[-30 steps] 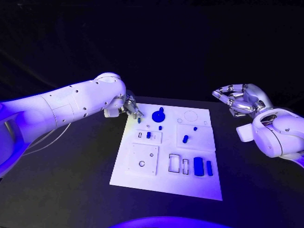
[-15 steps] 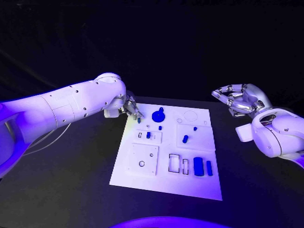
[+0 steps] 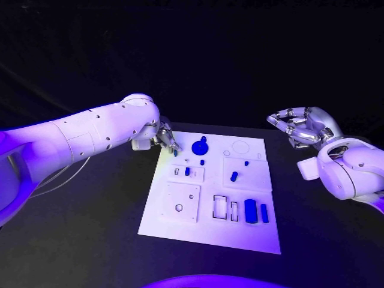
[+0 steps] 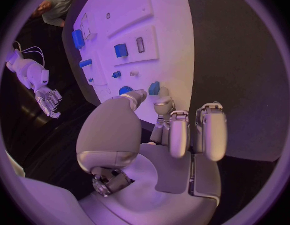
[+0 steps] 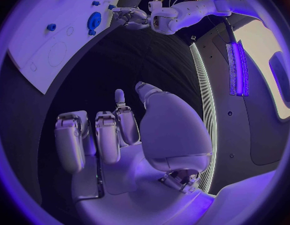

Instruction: Assemble the parts on the task board

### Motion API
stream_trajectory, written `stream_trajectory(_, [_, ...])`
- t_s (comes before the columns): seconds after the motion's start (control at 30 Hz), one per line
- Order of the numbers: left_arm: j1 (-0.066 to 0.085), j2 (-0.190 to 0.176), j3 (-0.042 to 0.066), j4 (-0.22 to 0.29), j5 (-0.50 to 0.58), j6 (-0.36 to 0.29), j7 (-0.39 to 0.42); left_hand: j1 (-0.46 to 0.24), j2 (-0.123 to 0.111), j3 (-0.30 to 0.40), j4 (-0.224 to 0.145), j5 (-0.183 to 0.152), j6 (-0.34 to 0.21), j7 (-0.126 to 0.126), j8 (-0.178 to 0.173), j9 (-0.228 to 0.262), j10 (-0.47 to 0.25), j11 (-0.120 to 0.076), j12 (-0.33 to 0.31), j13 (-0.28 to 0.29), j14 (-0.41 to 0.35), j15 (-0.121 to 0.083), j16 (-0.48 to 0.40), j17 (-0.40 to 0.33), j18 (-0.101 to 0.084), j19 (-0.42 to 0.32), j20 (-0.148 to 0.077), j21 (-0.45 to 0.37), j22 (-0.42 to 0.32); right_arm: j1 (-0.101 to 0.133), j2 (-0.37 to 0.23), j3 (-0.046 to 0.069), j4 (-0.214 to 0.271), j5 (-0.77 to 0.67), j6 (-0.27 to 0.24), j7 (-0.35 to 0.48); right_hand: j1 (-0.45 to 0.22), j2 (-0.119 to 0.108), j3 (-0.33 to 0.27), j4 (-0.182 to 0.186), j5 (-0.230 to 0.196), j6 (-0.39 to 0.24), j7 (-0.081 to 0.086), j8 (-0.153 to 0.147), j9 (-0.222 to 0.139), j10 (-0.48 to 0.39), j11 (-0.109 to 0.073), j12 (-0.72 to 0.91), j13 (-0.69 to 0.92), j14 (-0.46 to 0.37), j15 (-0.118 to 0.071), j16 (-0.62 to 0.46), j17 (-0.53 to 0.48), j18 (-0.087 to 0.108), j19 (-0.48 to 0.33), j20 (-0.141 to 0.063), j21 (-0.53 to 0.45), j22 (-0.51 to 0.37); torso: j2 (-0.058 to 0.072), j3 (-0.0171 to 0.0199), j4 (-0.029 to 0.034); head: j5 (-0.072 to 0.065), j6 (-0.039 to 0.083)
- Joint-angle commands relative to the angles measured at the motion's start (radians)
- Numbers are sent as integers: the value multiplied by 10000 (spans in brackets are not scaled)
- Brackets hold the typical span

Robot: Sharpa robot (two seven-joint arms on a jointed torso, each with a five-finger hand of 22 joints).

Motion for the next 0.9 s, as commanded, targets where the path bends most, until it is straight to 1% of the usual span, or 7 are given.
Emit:
stream_trajectory(0.03, [-1,21,1,-7,126,1,94,166,19,54,-25,47,54,4,-40,-25,33,-6,59,-14,1040,20,36,2635,95,7,25,12,557,-6,3,0,12,-30,109,76,83,17,-42,-16,22,-75,8,64,17,23,-13,12,781,976,-45,-47,2204,-42,820,-54,-50,2410,-2,-3,-2,5,-52])
stream_trajectory(0.13, [-2,15,1,-13,134,-31,98,339,48,85,-54,48,71,-1,-54,-40,37,-12,65,-16,1040,15,36,2635,95,8,19,12,561,-6,3,0,14,-30,108,77,96,30,-36,-18,32,-75,7,68,18,24,-14,13,781,976,-46,-46,2207,-40,815,-55,-57,2406,-5,-2,-2,4,-71])
stream_trajectory(0.23, [-2,13,0,-14,147,-85,129,758,201,260,-179,55,113,-33,-58,-53,42,-42,66,-30,1040,-10,36,2635,89,23,5,26,592,-6,3,0,13,-30,101,78,96,30,-36,-18,32,-75,7,68,18,24,-14,13,781,976,-46,-46,2207,-40,815,-55,-57,2406,-11,-1,-4,19,-74])
stream_trajectory(0.3, [-3,9,0,-11,186,-131,155,1173,322,499,-406,71,139,-67,-42,-47,67,-77,92,0,1040,-41,36,2635,90,23,-14,25,593,-6,5,0,11,-30,98,80,107,36,-33,-22,39,-77,7,70,18,19,-15,8,776,976,-46,-46,2207,-37,808,-55,-68,2399,-11,1,-3,22,-78])
stream_trajectory(0.4, [-3,5,-1,-9,340,-190,216,1981,465,1241,-1034,66,90,-67,21,16,109,-91,78,-13,1040,-66,36,2635,79,47,-53,45,639,-6,8,0,11,-30,94,85,107,36,-33,-22,39,-77,7,70,18,19,-15,8,776,976,-46,-46,2207,-37,808,-55,-68,2399,-11,0,-6,34,-80])
stream_trajectory(0.53, [-5,-7,-2,-3,538,-221,277,2189,376,2232,-1548,107,32,57,120,131,152,-9,45,-47,1040,7,36,2635,68,70,-2,72,694,-6,7,0,10,-30,91,90,117,40,-30,-25,47,-78,7,73,19,21,-15,9,777,974,-47,-49,2197,-39,813,-56,-60,2404,-13,0,-5,41,-94])
stream_trajectory(0.9, [-10,-211,-5,208,916,-605,292,1762,51,3384,-2014,168,170,57,246,278,306,-8,157,30,1040,17,36,2635,66,82,25,90,731,-6,8,0,-1,-30,85,94,117,40,-30,-25,47,-78,7,73,19,21,-15,9,777,974,-47,-49,2197,-39,813,-56,-60,2404,-25,4,14,97,-78])
